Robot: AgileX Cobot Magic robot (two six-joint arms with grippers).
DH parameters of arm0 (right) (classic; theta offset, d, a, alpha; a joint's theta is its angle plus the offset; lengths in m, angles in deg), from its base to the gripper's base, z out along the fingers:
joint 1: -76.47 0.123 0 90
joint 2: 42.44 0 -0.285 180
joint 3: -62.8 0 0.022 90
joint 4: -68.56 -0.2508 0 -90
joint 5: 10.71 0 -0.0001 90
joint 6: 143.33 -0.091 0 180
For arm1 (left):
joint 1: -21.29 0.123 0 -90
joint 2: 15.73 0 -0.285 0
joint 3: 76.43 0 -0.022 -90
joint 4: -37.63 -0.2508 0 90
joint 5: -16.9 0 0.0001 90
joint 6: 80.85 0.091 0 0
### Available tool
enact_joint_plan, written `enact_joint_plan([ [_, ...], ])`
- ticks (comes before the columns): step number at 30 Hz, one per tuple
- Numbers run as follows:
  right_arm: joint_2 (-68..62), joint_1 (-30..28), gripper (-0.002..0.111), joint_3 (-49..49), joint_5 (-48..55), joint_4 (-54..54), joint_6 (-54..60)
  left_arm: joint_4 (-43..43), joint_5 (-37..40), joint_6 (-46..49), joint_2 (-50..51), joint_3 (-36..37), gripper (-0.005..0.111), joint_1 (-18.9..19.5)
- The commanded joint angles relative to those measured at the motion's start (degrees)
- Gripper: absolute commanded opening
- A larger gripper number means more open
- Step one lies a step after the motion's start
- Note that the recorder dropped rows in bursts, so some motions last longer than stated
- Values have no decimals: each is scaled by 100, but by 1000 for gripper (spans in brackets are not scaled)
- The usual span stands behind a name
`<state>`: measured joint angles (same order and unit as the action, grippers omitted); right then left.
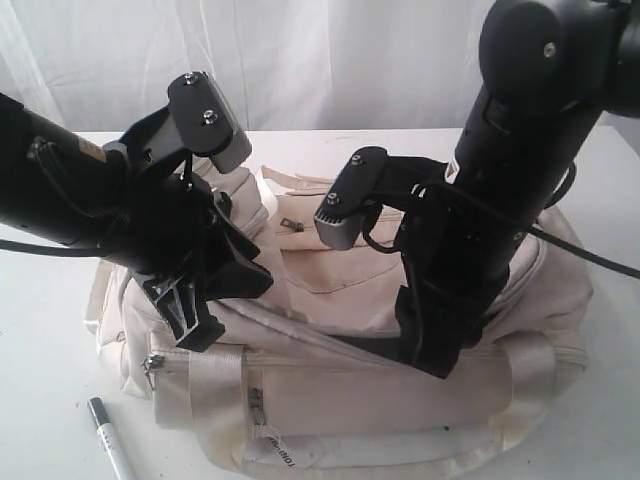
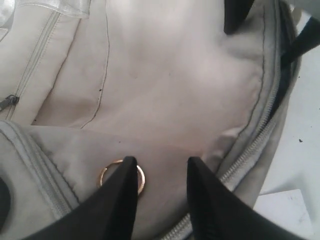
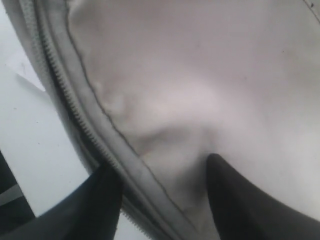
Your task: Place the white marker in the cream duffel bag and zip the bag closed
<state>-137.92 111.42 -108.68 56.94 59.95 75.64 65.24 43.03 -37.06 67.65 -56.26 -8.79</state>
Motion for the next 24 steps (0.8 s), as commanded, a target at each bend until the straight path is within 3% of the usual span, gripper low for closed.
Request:
enact_joint_plan([
  [1, -184, -1, 49, 11, -414, 267, 81, 62, 37, 17, -18, 39, 39, -30],
  [7, -305, -1, 20, -12, -1261, 472, 81, 62, 107, 17, -18, 39, 39, -30],
  [9, -269, -1, 15, -72, -1250, 472, 19, 62, 131, 17, -18, 39, 39, -30],
  [24, -16, -1, 15, -147, -983, 579, -67, 62, 142, 17, -18, 39, 39, -30],
])
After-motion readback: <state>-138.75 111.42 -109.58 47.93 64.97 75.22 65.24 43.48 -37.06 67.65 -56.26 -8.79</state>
